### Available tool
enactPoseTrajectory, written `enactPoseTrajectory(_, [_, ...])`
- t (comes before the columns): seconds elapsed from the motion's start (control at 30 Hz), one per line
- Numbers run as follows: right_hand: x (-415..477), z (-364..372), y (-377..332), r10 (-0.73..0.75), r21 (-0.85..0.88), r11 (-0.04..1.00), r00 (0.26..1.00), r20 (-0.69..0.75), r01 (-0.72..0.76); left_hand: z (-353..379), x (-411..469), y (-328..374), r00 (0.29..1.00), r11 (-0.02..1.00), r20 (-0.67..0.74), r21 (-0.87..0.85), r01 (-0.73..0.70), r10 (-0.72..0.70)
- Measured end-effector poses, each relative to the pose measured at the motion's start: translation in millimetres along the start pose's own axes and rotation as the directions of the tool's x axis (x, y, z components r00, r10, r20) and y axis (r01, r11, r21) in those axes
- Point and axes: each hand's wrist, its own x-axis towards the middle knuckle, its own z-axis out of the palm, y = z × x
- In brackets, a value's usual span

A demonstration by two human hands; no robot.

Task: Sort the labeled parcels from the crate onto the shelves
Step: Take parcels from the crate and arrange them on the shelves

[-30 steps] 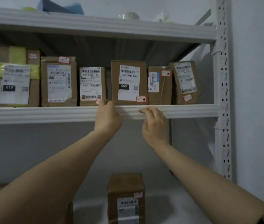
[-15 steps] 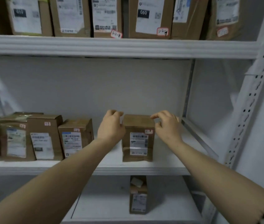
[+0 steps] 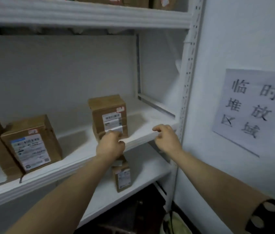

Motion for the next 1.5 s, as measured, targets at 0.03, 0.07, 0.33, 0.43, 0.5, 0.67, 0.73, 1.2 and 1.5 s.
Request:
enactPoseTrajectory(0.03, [-15.4, 0.0, 3.9, 0.071, -0.016, 0.997, 0.997, 0.015, -0.071, 3.8, -4.3, 1.3, 0.997, 1.0, 0.068, 0.002, -0.029, 0.028])
enactPoseTrajectory(0.07, [-31.8, 0.0, 8.4, 0.132, -0.031, 0.991, 0.991, 0.023, -0.131, 9.0, -9.1, 3.2, 0.989, 0.999, 0.136, 0.003, -0.054, 0.054])
enactPoseTrajectory(0.33, [-211.5, -19.9, 71.6, 0.527, 0.006, 0.85, 0.849, 0.039, -0.527, 74.0, -106.2, 55.8, 0.82, 0.929, 0.456, -0.046, -0.367, 0.347])
enactPoseTrajectory(0.43, [-282.8, -35.1, 91.9, 0.658, 0.029, 0.753, 0.753, -0.005, -0.658, 92.0, -158.0, 89.1, 0.745, 0.877, 0.493, -0.086, -0.472, 0.449])
enactPoseTrajectory(0.5, [-333.7, -45.5, 100.0, 0.712, 0.05, 0.702, 0.7, -0.047, -0.711, 103.4, -198.5, 108.6, 0.663, 0.825, 0.538, -0.117, -0.553, 0.521])
enactPoseTrajectory(0.67, [-502.6, -80.2, 99.8, 0.814, 0.057, 0.577, 0.567, -0.128, -0.815, 119.6, -342.0, 162.0, 0.41, 0.664, 0.624, -0.242, -0.708, 0.665])
enactPoseTrajectory(0.73, [-585.6, -95.3, 94.3, 0.869, 0.11, 0.488, 0.469, -0.156, -0.866, 118.1, -414.8, 179.5, 0.292, 0.583, 0.633, -0.315, -0.749, 0.717])
enactPoseTrajectory(1.2, [-1045.1, -140.2, -41.6, 0.863, 0.575, 0.051, -0.254, -0.437, -0.817, 37.4, -883.0, 237.0, -0.394, -0.01, 0.433, -0.663, -0.749, 0.811])
enactPoseTrajectory(1.5, [-1183.0, -152.7, -42.8, 0.711, 0.742, -0.006, -0.525, -0.468, -0.67, 45.9, -1030.8, 287.3, -0.584, -0.164, 0.378, -0.724, -0.67, 0.718])
